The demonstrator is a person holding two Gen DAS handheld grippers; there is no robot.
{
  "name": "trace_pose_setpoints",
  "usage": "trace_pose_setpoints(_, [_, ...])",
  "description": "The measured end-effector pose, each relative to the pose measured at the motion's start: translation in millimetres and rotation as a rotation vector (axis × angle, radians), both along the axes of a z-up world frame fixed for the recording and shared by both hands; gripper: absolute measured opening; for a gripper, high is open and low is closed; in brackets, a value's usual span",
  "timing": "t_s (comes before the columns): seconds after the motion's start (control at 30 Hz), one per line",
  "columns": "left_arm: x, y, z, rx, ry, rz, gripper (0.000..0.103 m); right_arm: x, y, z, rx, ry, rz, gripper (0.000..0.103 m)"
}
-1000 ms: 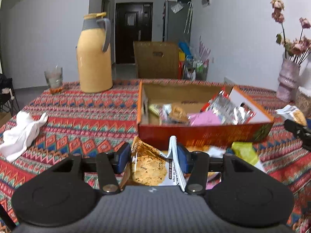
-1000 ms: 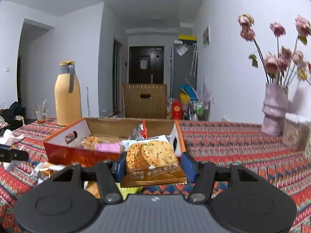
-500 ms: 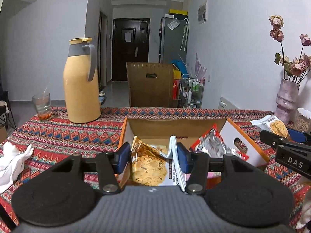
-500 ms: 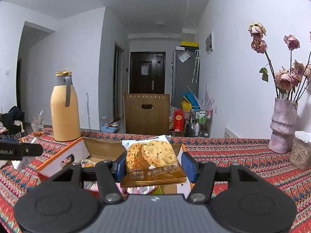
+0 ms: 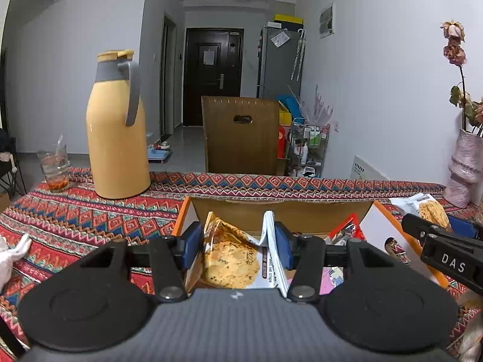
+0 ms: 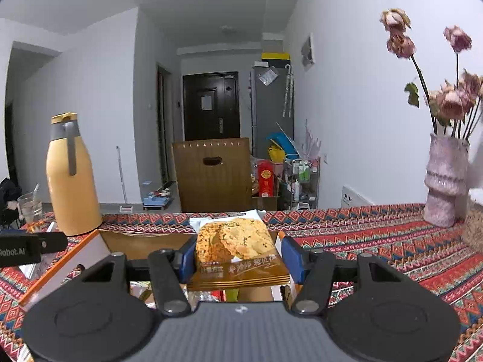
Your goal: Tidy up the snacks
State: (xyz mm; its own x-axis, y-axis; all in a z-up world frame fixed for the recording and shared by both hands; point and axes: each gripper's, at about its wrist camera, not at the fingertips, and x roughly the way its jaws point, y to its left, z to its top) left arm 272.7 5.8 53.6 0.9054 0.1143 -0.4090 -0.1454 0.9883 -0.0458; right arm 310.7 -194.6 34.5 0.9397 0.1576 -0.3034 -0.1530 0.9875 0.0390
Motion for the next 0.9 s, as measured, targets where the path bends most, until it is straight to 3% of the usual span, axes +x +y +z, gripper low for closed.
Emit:
trace_pose_setpoints(0.33, [13,12,-25,-0.028,0.059,-0.001,0.053,14,2,-25,-0.005,0.056,0.021,0.058])
trace_pose_setpoints(0.47, [5,13,-24,-0.023,0.024,0.011,0.078,17,4,-31,-0.004,0.091,0.030,0.059])
trace_pose_setpoints(0.53, [1,12,-22,-0.022,0.003,0.014,0.085,16,4,-32,0.000,0.095,0.028,0.076])
trace_pose_setpoints(0.6, [-1,12,-20,-0.025,-0.012,0.031,0.103,13,1,-31,0.016,0.083,0.018,0.102])
trace_pose_setpoints(0.9, [-5,16,-17,-0.044,-0.026,0.045,0.103,5,-4,-29,0.045,0.085,0.011,0.103])
